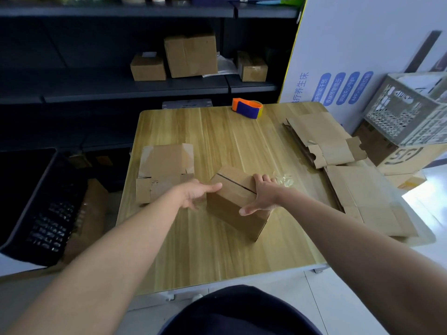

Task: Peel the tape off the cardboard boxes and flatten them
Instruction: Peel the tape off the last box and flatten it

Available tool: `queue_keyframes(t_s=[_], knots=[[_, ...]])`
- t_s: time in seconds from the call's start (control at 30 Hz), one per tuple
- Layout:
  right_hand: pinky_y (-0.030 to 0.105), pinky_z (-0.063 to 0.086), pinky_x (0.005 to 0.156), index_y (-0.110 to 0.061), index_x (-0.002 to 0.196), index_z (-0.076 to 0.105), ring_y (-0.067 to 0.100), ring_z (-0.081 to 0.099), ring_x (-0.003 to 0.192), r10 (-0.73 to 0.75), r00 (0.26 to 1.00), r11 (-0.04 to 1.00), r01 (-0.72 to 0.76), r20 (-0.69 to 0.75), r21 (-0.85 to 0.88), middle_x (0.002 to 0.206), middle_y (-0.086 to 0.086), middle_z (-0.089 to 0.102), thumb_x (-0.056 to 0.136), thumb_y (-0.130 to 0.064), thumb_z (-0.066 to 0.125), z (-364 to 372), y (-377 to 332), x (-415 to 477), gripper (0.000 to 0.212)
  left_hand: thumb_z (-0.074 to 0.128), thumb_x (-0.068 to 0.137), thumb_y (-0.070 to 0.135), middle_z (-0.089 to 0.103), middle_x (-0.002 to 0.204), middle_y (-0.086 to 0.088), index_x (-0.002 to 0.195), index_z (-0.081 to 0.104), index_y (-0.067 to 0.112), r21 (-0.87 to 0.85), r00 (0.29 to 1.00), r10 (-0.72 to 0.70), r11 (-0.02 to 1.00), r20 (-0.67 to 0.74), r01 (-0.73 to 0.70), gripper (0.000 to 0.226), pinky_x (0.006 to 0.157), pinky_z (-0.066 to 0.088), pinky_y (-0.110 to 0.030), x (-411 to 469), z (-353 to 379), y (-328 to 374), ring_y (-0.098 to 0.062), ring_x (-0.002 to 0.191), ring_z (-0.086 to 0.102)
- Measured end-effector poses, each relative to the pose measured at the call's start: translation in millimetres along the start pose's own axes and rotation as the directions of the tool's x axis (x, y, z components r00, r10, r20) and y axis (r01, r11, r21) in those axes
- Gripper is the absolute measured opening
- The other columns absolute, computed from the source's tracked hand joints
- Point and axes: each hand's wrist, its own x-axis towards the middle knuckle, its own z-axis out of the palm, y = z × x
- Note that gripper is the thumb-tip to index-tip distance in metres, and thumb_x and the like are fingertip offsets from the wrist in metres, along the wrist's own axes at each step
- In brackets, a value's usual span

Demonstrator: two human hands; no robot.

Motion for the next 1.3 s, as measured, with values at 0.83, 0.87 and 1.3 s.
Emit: queue_keyframes(t_s=[0.83, 0.87, 1.3], knots=[[0.038, 0.059, 0.074, -0.007, 0.124, 0.057, 0.027, 0.063, 0.097, -0.002, 0.997, 0.388, -0.072, 0.079, 0.919, 0.126, 0.01, 0.053, 0.092, -0.047, 0.055, -26.1, -1.0, 18.3, 0.051, 0.06, 0.076, -0.021, 0.057, 0.089, -0.001, 0.11, 0.062, 0.009, -0.149, 0.78, 0.609, 0.766, -0.146, -0.626, 0.046, 0.091, 0.049, -0.028, -7.8, 18.5, 61.8, -0.013, 0.088, 0.057], [0.037, 0.059, 0.07, -0.006, 0.126, 0.054, 0.027, 0.063, 0.089, 0.036, 0.996, 0.401, -0.094, 0.087, 0.911, 0.126, 0.01, 0.05, 0.094, -0.049, 0.049, -25.8, -2.1, 19.1, 0.054, 0.059, 0.076, -0.022, 0.057, 0.089, -0.001, 0.108, 0.062, 0.012, -0.127, 0.774, 0.621, 0.764, -0.12, -0.633, 0.047, 0.09, 0.049, -0.026, -9.7, 16.2, 62.9, -0.012, 0.088, 0.057], [0.047, 0.05, 0.092, -0.011, 0.135, 0.048, 0.033, 0.058, 0.106, 0.083, 0.966, 0.405, -0.257, 0.245, 0.877, 0.137, 0.007, 0.046, 0.09, -0.06, 0.047, -2.3, 0.6, 25.5, 0.067, 0.065, 0.078, -0.013, 0.051, 0.099, -0.007, 0.118, 0.058, 0.008, -0.094, 0.795, 0.605, 0.794, 0.03, -0.601, 0.046, 0.095, 0.049, -0.029, -25.9, 37.0, 52.5, -0.012, 0.09, 0.059]])
